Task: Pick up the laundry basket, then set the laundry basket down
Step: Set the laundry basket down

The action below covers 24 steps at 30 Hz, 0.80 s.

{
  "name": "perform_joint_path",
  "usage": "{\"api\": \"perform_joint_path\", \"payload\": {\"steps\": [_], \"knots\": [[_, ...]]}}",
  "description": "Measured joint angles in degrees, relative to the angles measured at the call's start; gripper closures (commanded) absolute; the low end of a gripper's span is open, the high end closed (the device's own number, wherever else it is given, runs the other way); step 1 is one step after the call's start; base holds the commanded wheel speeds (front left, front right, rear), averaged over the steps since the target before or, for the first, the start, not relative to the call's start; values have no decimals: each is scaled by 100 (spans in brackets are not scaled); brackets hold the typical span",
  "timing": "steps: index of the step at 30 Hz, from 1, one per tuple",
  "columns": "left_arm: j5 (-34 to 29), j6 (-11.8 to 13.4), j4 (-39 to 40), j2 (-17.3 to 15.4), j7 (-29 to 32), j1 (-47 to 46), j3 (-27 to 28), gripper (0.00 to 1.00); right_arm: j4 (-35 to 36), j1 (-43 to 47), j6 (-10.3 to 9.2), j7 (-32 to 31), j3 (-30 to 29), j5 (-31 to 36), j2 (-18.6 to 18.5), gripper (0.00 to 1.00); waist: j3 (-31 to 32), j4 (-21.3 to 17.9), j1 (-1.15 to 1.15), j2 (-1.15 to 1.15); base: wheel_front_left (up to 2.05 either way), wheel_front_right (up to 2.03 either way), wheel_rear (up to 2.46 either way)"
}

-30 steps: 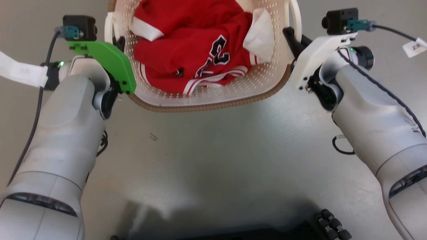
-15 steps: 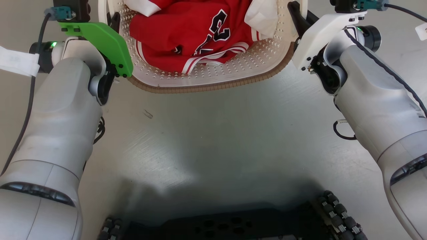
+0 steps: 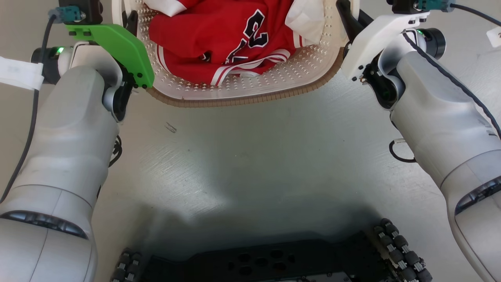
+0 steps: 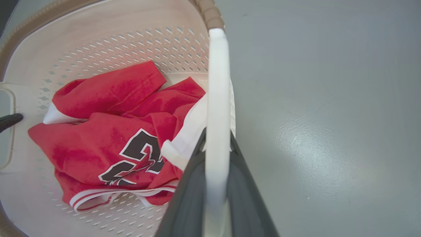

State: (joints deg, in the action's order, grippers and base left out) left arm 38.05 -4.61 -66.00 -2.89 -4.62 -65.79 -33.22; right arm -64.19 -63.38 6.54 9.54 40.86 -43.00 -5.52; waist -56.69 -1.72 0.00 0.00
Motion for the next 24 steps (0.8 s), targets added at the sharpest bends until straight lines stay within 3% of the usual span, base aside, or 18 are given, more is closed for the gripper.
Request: {"api": "perform_joint_path", "payload": {"steps": [24], "knots": [[1,-143,-241,24,-99,-115,-62,100,-255,-151,116,-4,75,-43,62,100,-33,-13,0,0,0,0,0]]}}
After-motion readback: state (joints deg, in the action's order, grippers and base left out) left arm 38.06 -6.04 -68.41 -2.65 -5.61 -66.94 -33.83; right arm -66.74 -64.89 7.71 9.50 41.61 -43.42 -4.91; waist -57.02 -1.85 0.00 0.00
